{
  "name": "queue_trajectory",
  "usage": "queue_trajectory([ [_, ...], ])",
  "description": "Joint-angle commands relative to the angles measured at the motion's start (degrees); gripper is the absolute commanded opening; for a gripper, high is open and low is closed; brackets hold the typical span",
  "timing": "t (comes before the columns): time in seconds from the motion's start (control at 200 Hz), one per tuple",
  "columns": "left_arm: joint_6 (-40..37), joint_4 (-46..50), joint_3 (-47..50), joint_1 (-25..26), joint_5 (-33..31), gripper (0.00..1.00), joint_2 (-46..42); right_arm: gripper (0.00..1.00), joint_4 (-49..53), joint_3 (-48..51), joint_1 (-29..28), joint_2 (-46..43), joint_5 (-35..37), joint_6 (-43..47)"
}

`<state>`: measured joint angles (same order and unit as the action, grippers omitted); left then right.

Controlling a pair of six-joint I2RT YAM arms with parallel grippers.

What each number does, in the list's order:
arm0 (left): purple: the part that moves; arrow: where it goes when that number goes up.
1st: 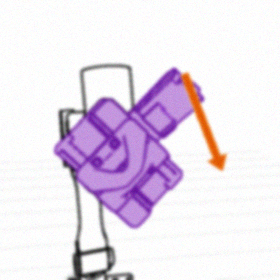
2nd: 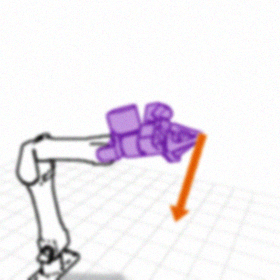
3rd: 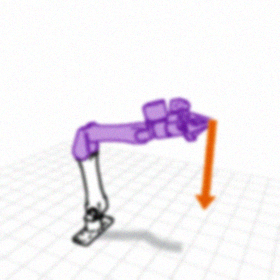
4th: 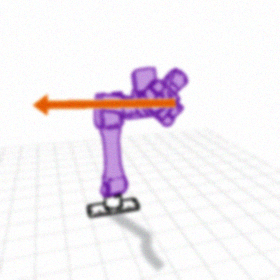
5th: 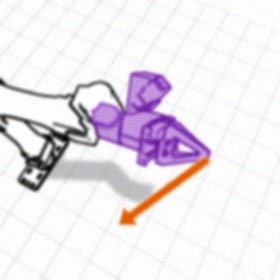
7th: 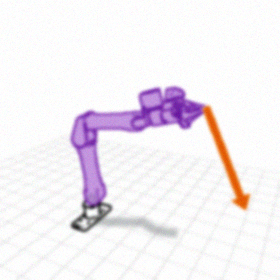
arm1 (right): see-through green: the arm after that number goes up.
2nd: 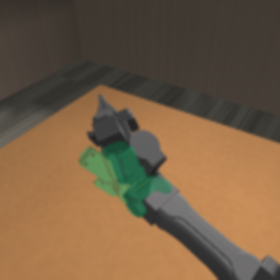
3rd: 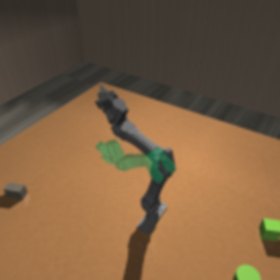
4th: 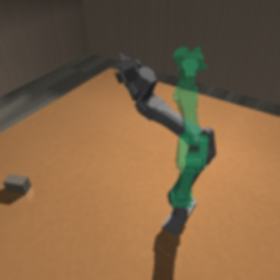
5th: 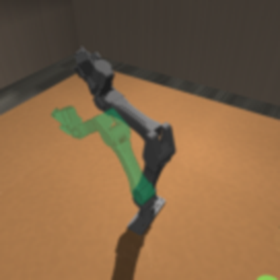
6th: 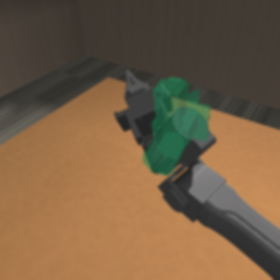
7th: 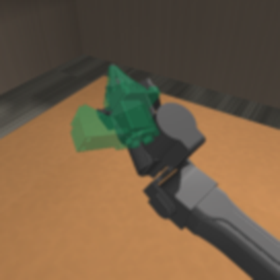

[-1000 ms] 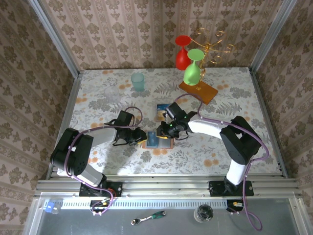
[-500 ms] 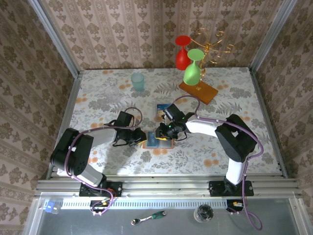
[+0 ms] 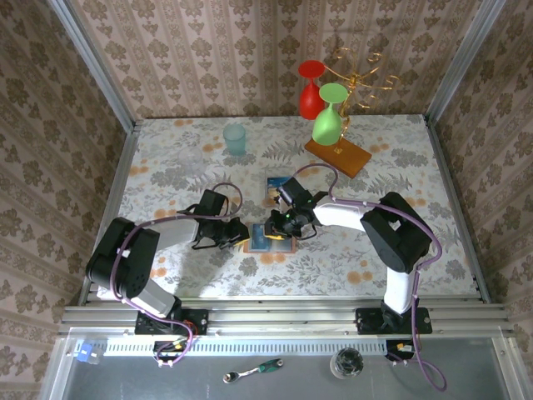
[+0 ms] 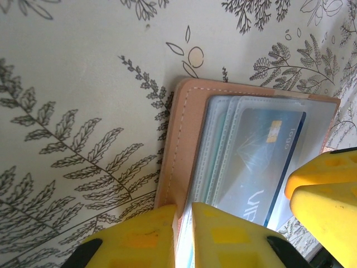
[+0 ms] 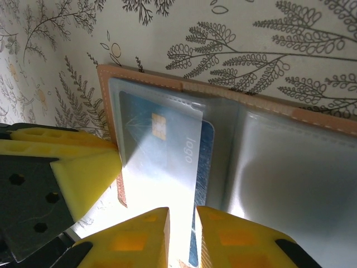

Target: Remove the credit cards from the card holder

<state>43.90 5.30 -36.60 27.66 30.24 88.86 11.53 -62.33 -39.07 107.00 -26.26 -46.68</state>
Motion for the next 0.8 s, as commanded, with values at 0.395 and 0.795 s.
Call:
queue_trajectory([
  [0.395, 0.5, 0.0, 1.0, -0.1, 0.2, 0.15, 1.5, 0.22, 0.4, -2.1, -0.4, 2.6, -0.8, 0.2],
  [0.795, 0.4, 0.1, 0.8, -0.1, 0.3, 0.15, 1.7, 0.27, 4.1, -1.4, -0.5, 0.1, 2.5, 1.8],
])
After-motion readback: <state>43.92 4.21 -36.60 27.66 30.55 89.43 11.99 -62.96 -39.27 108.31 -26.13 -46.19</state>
